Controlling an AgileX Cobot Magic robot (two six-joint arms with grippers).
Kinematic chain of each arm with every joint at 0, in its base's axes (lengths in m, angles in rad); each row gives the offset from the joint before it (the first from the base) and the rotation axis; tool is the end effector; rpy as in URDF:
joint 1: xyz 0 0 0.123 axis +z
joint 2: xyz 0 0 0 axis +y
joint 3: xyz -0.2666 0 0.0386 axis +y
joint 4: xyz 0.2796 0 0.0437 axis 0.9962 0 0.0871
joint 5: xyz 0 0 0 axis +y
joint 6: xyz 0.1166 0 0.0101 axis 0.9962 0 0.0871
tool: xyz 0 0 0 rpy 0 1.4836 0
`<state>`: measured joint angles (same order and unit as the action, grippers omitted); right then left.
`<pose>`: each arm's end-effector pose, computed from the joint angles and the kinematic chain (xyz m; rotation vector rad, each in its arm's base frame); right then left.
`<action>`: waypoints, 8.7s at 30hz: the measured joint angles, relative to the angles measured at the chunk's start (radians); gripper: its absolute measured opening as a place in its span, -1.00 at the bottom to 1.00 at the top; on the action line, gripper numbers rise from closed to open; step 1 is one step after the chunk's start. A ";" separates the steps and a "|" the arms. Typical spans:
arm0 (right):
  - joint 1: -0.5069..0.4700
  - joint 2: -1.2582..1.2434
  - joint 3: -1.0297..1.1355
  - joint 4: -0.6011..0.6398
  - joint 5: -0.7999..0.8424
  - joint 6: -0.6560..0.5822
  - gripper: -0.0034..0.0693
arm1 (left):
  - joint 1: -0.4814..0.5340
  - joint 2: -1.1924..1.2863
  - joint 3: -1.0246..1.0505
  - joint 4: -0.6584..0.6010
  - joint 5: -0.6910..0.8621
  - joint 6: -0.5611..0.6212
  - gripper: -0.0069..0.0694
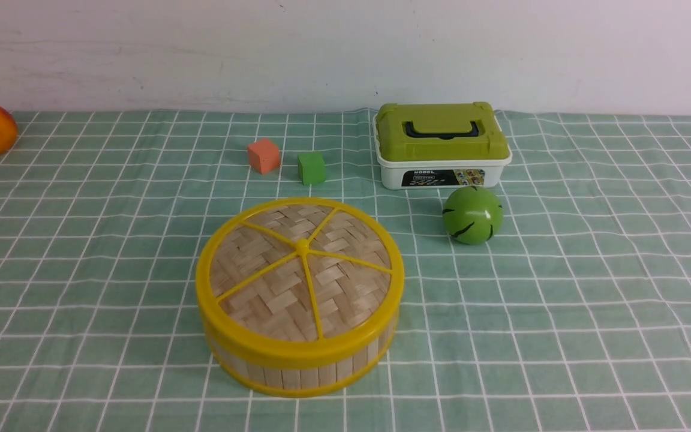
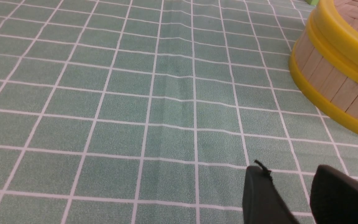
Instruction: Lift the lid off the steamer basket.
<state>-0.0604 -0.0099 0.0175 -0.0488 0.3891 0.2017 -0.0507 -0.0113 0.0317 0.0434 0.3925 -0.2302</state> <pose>0.1240 -0.0097 0.1648 0.2162 1.8676 0.0486 0.1242 -0.0044 0.1591 -0.1435 1.8934 -0.1481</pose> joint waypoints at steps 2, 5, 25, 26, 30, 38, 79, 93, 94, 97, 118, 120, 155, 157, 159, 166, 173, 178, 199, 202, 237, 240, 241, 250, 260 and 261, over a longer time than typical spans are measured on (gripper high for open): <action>0.000 0.000 0.000 0.000 0.000 0.000 -0.24 | 0.000 0.000 0.000 0.000 0.000 0.000 -0.19; 0.000 0.000 0.000 0.000 0.000 0.000 -0.24 | 0.000 0.000 0.000 0.000 0.000 0.000 -0.19; 0.000 0.000 0.000 0.000 0.000 0.000 -0.24 | 0.000 0.000 0.000 0.000 0.000 0.000 -0.19; 0.000 0.000 0.000 0.000 0.000 0.000 -0.24 | 0.000 0.000 0.000 0.000 0.000 0.000 -0.19; 0.000 0.000 0.000 0.000 0.000 0.000 -0.24 | 0.000 0.000 0.000 0.000 0.000 0.000 -0.19; 0.000 0.000 0.000 -0.002 0.000 0.000 -0.24 | 0.000 0.000 0.000 0.000 0.000 0.000 -0.19; 0.000 0.000 0.009 0.711 -0.035 0.310 -0.24 | 0.000 0.000 0.000 0.000 0.000 0.000 -0.19; 0.000 0.444 -0.550 0.536 0.306 -0.348 -0.94 | 0.000 0.000 0.000 0.000 0.000 0.000 -0.19; 0.000 0.573 -0.683 0.533 0.428 -0.452 -0.96 | 0.000 0.000 0.000 0.000 0.000 0.000 -0.19; 0.000 0.745 -0.857 0.553 0.601 -0.589 -0.96 | 0.000 0.000 0.000 0.000 0.000 0.000 -0.19; 0.617 1.879 -1.930 0.153 0.857 -0.447 -0.87 | 0.000 0.000 0.000 0.000 0.000 0.000 -0.19; 0.639 1.937 -1.986 0.153 0.858 -0.433 -0.84 | 0.000 0.000 0.000 0.000 0.000 0.000 -0.19; 0.758 2.279 -2.243 0.152 0.740 -0.367 -0.69 | 0.000 0.000 0.000 0.000 0.000 0.000 -0.19; 0.758 2.265 -2.252 0.142 0.759 -0.367 -0.69 | 0.000 0.000 0.000 0.000 0.000 0.000 -0.19; 0.758 2.237 -2.261 0.121 0.786 -0.367 -0.69 | 0.000 0.000 0.000 0.000 0.000 0.000 -0.19; 0.723 2.037 -2.253 0.019 0.858 -0.367 -0.69 | 0.000 0.000 0.000 0.000 0.000 0.000 -0.19; 0.537 1.714 -1.791 0.015 0.856 -0.340 -0.69 | 0.000 0.000 0.000 0.000 0.000 0.000 -0.19; 0.405 1.615 -1.504 0.041 0.719 -0.296 -0.69 | 0.000 0.000 0.000 0.000 0.000 0.000 -0.19; 0.323 1.763 -1.158 0.147 0.110 -0.288 -0.21 | 0.000 0.000 0.000 0.000 0.000 0.000 -0.19; 0.325 1.688 -1.159 0.147 0.144 -0.288 -0.05 | 0.000 0.000 0.000 0.000 0.000 0.000 -0.19; 0.328 0.510 -0.733 0.076 0.155 -0.263 -0.94 | 0.000 0.000 0.000 0.000 0.000 0.000 -0.19; 0.328 0.504 -0.722 0.075 0.148 -0.263 -0.94 | 0.000 0.000 0.000 0.000 0.000 0.000 -0.19; 0.328 0.486 -0.693 0.077 0.132 -0.263 -0.94 | 0.000 0.000 0.000 0.000 0.000 0.000 -0.19; 0.203 0.221 -0.276 0.092 -0.135 -0.262 -0.93 | 0.000 0.000 0.000 0.000 0.000 0.000 -0.19; 0.011 0.000 0.008 0.080 -0.109 -0.156 -0.93 | 0.000 0.000 0.000 0.000 0.000 0.000 -0.19; 0.004 0.000 0.009 0.074 -0.097 -0.138 -0.93 | 0.000 0.000 0.000 0.000 0.000 0.000 -0.19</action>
<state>-0.0564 -0.0098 0.0265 0.0253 0.2920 0.0635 -0.0507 -0.0113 0.0317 0.0434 0.3925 -0.2302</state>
